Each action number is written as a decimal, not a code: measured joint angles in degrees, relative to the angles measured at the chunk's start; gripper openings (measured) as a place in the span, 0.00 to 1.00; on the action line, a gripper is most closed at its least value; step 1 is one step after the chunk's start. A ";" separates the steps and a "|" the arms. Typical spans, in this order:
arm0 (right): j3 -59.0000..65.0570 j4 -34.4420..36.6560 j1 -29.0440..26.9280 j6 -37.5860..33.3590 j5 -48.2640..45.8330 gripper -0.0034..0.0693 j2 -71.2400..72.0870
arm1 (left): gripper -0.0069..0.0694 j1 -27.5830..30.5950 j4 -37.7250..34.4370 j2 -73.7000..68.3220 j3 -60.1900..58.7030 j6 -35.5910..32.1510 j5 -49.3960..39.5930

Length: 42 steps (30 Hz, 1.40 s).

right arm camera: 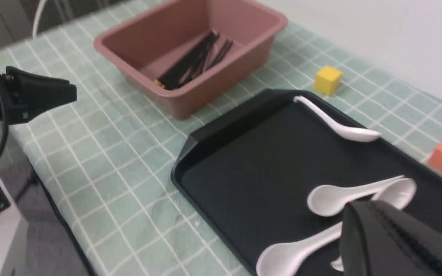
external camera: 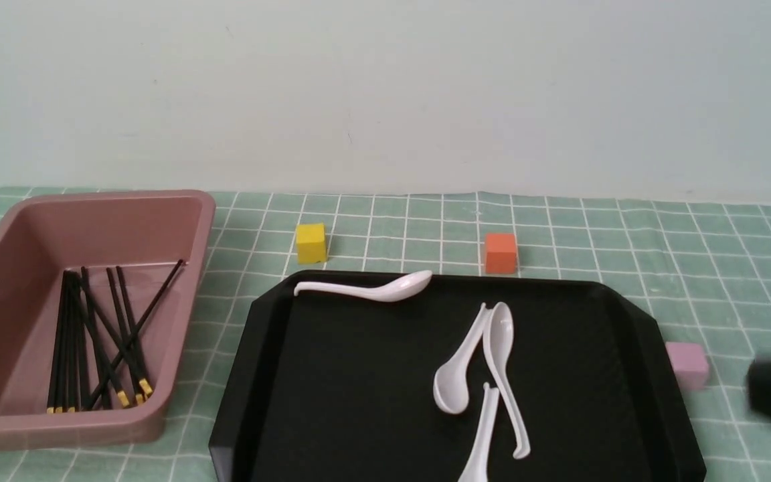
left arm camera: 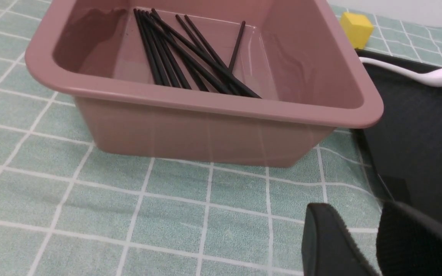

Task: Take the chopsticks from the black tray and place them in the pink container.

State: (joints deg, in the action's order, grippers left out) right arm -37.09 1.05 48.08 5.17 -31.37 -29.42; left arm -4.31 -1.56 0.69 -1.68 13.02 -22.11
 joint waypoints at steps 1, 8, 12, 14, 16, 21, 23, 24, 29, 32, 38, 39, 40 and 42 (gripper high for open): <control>1.06 0.00 0.00 0.15 0.91 0.04 0.50 | 0.38 0.00 0.00 0.00 0.00 0.00 0.00; 20.91 -3.35 0.00 0.70 20.83 0.04 11.17 | 0.38 0.00 0.00 0.00 0.00 0.00 0.00; 23.54 -3.78 0.00 0.70 22.70 0.05 12.61 | 0.38 0.00 0.00 0.00 0.00 0.00 0.00; 24.42 -3.91 0.00 0.70 22.70 0.05 12.68 | 0.38 0.00 0.00 0.00 0.00 0.00 0.00; 25.08 -3.91 0.00 0.70 22.64 0.05 12.68 | 0.38 0.00 0.00 0.00 0.00 0.00 0.00; 26.29 -3.91 0.00 0.70 22.26 0.06 12.68 | 0.38 0.00 0.00 0.00 0.00 0.00 0.00; 26.45 -3.91 0.00 0.70 22.14 0.06 12.68 | 0.38 0.00 0.00 0.00 0.00 0.00 0.00; 26.45 -3.91 0.00 0.70 22.14 0.06 12.68 | 0.38 0.00 0.00 0.00 0.00 0.00 0.00; 26.64 -3.91 0.00 0.70 22.12 0.07 12.68 | 0.38 0.00 0.00 0.00 0.00 0.00 0.00; 28.53 -3.91 -0.15 0.44 22.22 0.07 13.71 | 0.38 0.00 0.00 0.00 0.00 0.00 0.00; 34.47 -2.40 -9.25 0.00 22.70 0.08 19.37 | 0.39 0.00 0.00 0.00 0.00 0.00 0.00; 35.50 -2.11 -11.81 0.00 22.70 0.08 20.79 | 0.39 0.00 0.00 0.00 0.00 0.00 0.00; 36.50 -1.90 -14.48 0.00 22.70 0.08 22.22 | 0.39 0.00 0.00 0.00 0.00 0.00 0.00; 38.08 -1.75 -19.37 0.00 22.45 0.08 24.82 | 0.39 0.00 0.00 0.00 0.00 0.00 0.00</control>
State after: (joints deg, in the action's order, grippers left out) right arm 0.99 -0.71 28.71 5.17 -8.92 -4.60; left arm -4.31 -1.56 0.69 -1.68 13.02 -22.11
